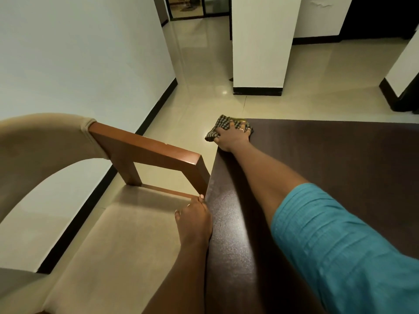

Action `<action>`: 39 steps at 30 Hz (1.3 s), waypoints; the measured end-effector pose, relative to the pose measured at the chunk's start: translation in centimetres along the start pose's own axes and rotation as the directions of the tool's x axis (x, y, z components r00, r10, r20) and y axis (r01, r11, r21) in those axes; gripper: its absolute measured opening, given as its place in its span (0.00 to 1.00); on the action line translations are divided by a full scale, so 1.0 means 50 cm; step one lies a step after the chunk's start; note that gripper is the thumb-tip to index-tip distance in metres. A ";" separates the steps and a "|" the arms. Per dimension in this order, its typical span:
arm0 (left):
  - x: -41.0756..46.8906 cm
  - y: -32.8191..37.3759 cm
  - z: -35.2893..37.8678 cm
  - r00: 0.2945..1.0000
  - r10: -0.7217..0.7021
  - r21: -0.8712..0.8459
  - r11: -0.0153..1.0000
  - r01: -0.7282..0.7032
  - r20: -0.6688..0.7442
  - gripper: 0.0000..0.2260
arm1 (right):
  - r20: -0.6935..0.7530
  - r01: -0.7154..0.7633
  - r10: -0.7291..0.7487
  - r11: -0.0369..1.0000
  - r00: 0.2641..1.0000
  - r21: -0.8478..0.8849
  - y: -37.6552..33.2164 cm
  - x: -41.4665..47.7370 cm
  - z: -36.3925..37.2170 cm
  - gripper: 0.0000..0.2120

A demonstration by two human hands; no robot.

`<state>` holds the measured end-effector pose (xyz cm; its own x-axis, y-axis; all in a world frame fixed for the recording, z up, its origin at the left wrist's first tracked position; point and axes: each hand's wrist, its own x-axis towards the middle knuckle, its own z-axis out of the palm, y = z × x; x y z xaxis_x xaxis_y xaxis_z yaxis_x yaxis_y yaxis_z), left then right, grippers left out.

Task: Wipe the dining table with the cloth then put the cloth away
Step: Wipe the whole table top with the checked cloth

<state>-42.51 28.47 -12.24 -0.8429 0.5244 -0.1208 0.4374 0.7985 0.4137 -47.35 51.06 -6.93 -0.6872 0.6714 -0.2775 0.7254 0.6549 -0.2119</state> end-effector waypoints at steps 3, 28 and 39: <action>0.001 0.001 0.002 1.000 -0.004 -0.008 1.000 0.004 0.001 0.18 | -0.003 -0.019 0.019 0.999 1.000 0.038 0.007 0.008 -0.003 0.24; -0.011 0.017 -0.018 0.999 -0.047 -0.015 0.999 0.048 0.016 0.19 | -0.131 -0.523 0.533 0.846 0.836 0.104 0.342 -0.063 -0.052 0.23; -0.022 0.027 -0.030 0.999 -0.042 -0.038 0.998 0.042 0.006 0.18 | -0.100 -0.040 0.043 0.999 0.994 0.027 0.042 -0.039 0.043 0.23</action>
<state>-41.48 28.51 -10.19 -0.8585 0.4922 -0.1437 0.3892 0.8080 0.4422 -44.41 50.36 -8.83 -0.6562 0.7299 -0.1915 0.7531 0.6177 -0.2263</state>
